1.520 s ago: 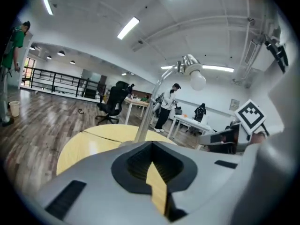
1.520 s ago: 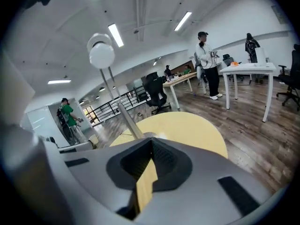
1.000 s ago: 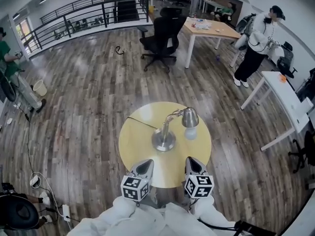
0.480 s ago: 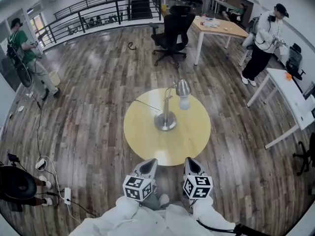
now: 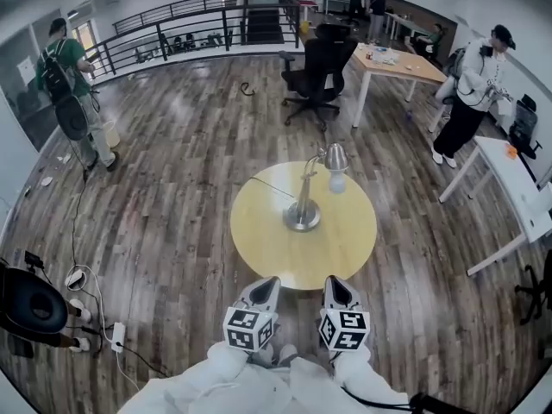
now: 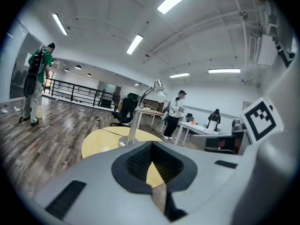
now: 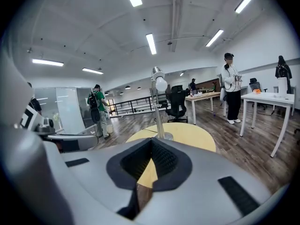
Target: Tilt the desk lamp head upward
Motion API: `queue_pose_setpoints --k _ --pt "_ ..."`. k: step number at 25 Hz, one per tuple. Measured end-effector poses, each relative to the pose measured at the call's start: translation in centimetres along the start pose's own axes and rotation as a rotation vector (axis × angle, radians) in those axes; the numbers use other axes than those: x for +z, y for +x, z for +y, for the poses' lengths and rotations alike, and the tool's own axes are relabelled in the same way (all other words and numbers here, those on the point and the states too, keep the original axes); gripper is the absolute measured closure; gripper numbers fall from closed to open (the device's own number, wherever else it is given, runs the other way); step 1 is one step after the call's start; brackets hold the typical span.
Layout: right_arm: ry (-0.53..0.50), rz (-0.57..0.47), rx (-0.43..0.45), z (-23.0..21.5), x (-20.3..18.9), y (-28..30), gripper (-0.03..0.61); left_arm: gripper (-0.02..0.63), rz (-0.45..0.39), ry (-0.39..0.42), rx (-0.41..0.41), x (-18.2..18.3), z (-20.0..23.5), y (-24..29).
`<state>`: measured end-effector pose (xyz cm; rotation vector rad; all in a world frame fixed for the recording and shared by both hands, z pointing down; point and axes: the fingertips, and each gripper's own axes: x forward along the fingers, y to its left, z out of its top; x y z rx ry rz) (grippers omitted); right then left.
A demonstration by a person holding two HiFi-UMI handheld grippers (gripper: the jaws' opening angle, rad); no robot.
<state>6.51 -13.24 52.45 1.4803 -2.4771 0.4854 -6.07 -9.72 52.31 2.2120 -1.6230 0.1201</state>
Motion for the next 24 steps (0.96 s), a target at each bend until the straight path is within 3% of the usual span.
queue_pose_setpoints --k 24 --pt "-0.044 0.018 -0.008 1.3 0.5 1.8 0.566 0.612 0.027 -0.004 -0.041 0.3 1.9 0.7"
